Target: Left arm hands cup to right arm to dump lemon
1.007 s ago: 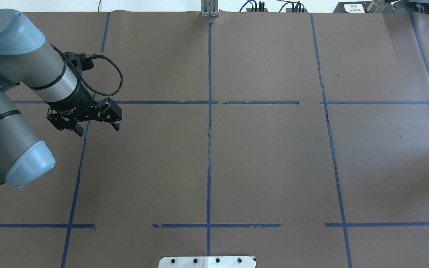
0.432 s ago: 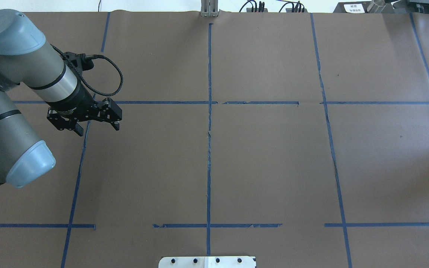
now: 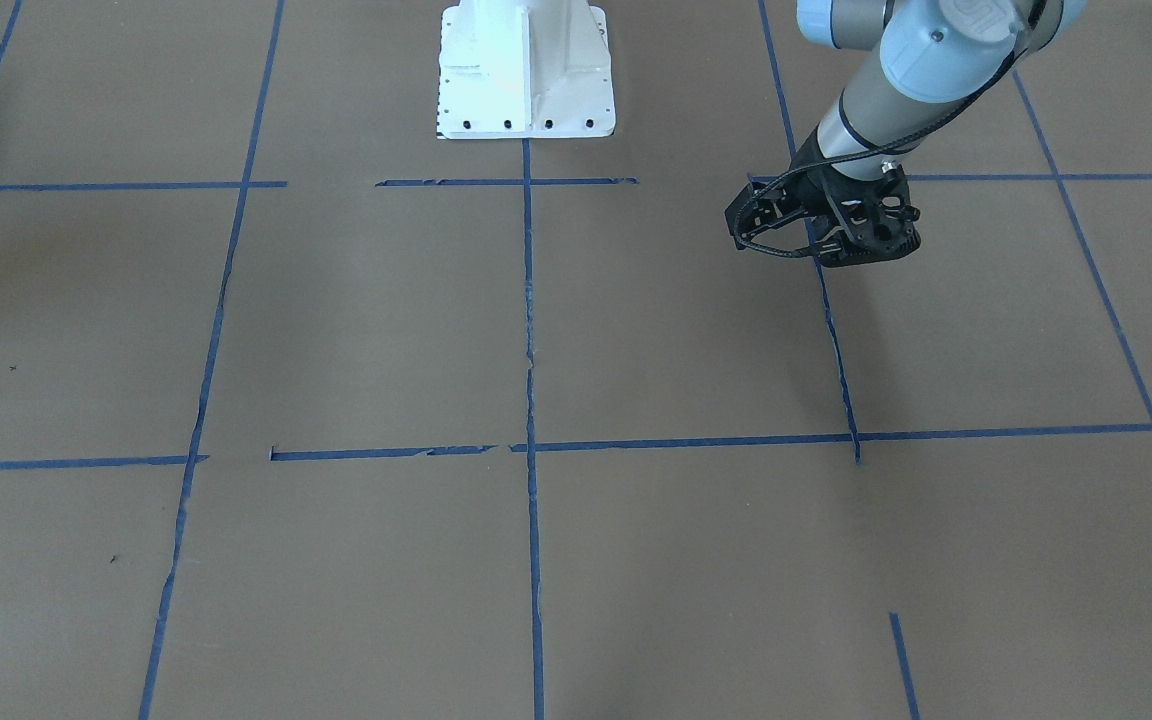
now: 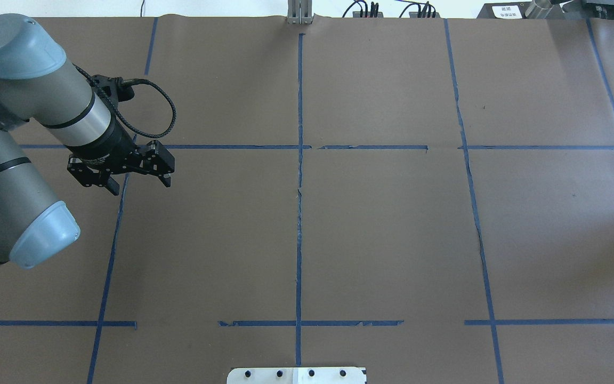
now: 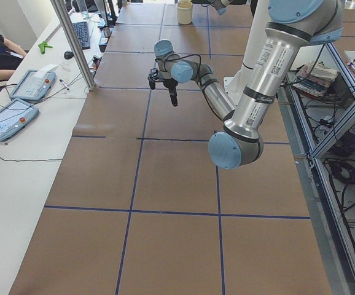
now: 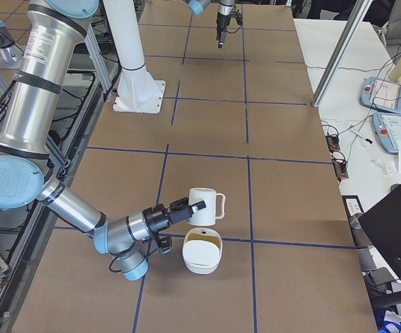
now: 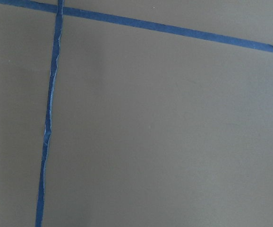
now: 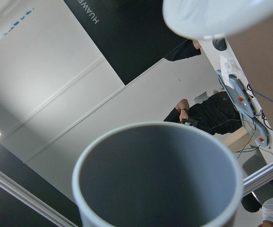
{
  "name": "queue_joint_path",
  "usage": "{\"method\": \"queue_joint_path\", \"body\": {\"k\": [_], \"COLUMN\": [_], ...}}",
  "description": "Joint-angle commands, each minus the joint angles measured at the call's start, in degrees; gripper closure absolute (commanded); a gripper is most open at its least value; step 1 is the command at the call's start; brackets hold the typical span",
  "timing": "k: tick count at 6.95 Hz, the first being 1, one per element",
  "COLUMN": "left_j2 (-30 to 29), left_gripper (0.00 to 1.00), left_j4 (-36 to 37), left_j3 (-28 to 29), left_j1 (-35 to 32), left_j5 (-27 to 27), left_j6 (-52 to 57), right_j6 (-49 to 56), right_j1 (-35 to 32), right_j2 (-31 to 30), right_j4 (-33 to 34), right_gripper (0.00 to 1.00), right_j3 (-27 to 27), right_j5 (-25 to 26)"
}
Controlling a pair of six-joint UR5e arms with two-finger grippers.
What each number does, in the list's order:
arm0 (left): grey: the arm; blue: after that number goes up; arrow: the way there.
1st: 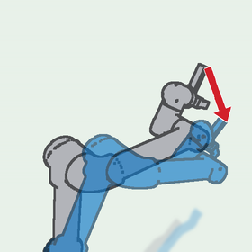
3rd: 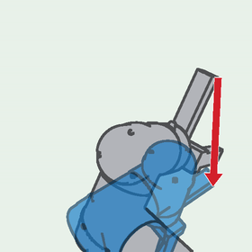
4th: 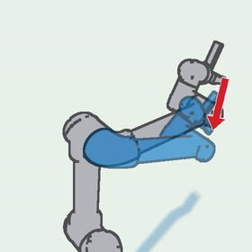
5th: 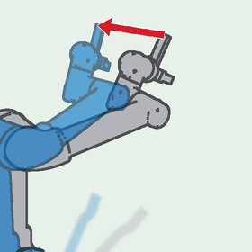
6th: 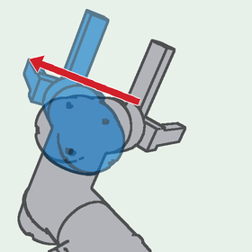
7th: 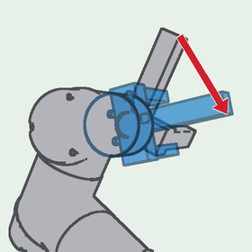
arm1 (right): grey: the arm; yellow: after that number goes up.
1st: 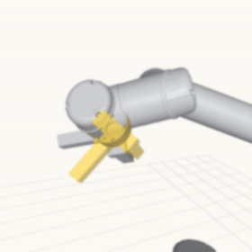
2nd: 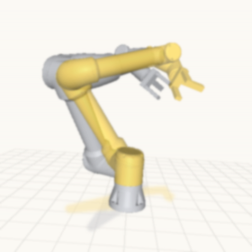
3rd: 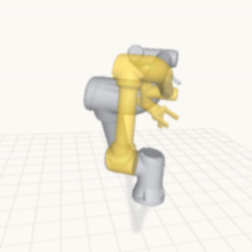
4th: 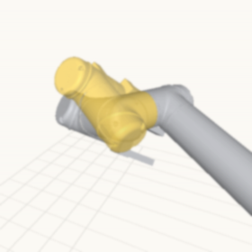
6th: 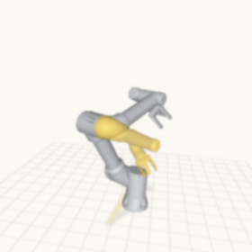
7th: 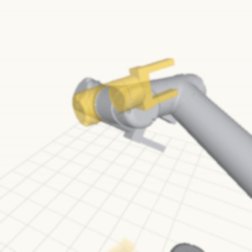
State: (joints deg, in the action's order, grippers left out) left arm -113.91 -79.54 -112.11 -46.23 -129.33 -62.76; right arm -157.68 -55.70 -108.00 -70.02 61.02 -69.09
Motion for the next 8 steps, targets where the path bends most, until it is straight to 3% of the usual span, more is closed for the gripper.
{"method": "queue_joint_path", "body": {"k": [1,6,7,8], "left_j2": [0.0,0.0,0.0,0.1], "left_gripper": [0.0,0.0,0.0,0.0], "left_j4": [0.0,0.0,0.0,0.0], "left_j3": [0.0,-0.3,-0.3,-0.6], "left_j1": [0.0,0.0,0.0,0.0], "left_j5": [0.0,0.0,0.0,0.0], "left_j6": [0.0,0.0,0.0,0.0], "right_j6": [13.0,54.8,60.9,65.4], "right_j1": [0.0,-0.5,-1.6,-6.1], "right_j2": [0.1,-0.9,-1.0,-1.9], "right_j4": [3.2,10.1,13.2,18.3], "right_gripper": [0.6,0.61,0.61,0.61], "right_j3": [0.3,1.5,3.8,8.4], "right_j5": [-2.8,-14.0,-16.1,-21.7]}}
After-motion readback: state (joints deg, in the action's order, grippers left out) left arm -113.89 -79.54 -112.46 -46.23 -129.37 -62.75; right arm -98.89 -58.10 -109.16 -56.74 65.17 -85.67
